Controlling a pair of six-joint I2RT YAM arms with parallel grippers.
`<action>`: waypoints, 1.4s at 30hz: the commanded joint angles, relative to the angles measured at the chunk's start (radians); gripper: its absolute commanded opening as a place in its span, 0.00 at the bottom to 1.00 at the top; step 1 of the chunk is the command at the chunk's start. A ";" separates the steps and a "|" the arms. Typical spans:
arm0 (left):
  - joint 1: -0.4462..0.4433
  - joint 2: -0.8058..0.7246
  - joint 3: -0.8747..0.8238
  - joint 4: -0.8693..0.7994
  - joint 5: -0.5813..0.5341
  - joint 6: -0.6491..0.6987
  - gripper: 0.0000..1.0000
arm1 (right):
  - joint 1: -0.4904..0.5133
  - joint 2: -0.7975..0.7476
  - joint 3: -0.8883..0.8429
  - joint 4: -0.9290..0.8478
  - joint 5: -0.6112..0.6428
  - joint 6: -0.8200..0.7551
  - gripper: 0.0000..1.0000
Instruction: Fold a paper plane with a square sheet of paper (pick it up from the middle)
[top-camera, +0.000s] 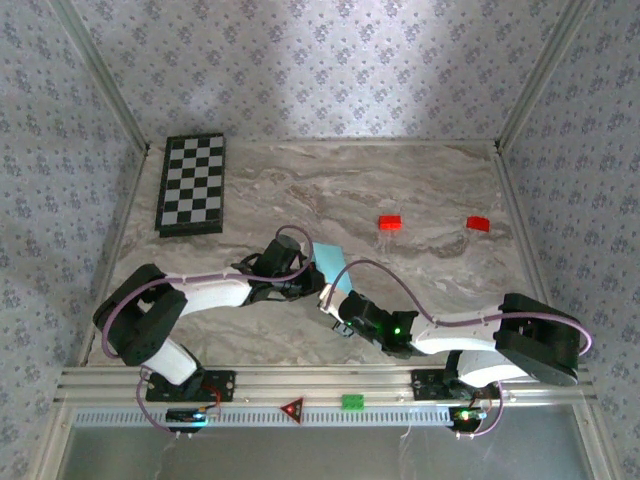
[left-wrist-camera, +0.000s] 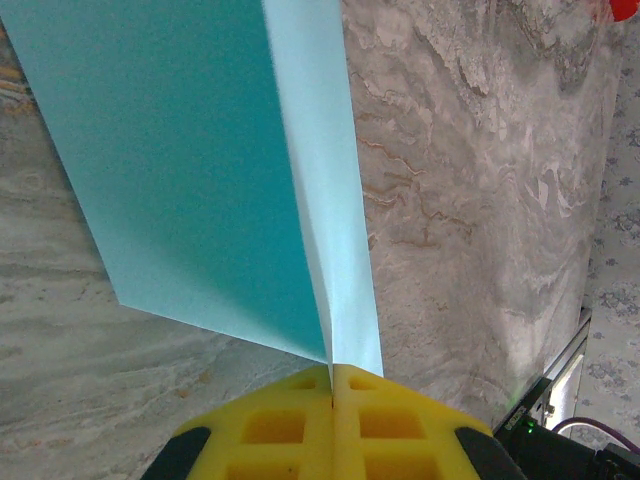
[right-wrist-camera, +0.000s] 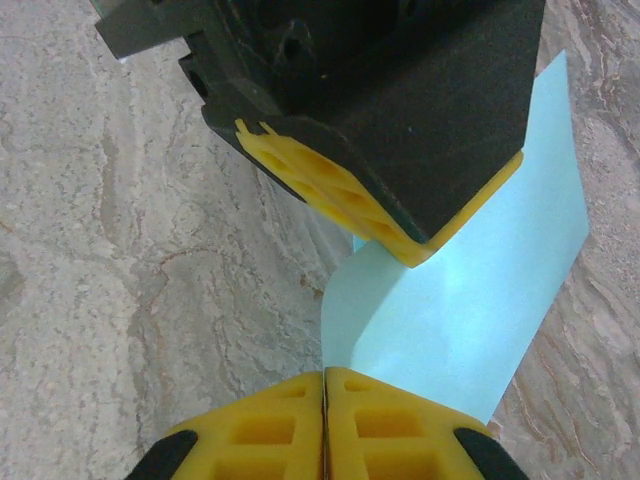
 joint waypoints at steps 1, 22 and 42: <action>0.007 -0.028 0.001 -0.014 0.008 0.001 0.03 | -0.007 -0.020 0.006 -0.011 -0.016 0.021 0.03; 0.141 -0.378 -0.039 -0.299 -0.195 0.149 0.99 | -0.337 0.035 0.120 -0.060 -0.796 0.594 0.00; 0.196 0.017 0.224 -0.272 0.133 0.238 0.34 | -0.387 0.127 0.091 0.050 -0.895 0.675 0.00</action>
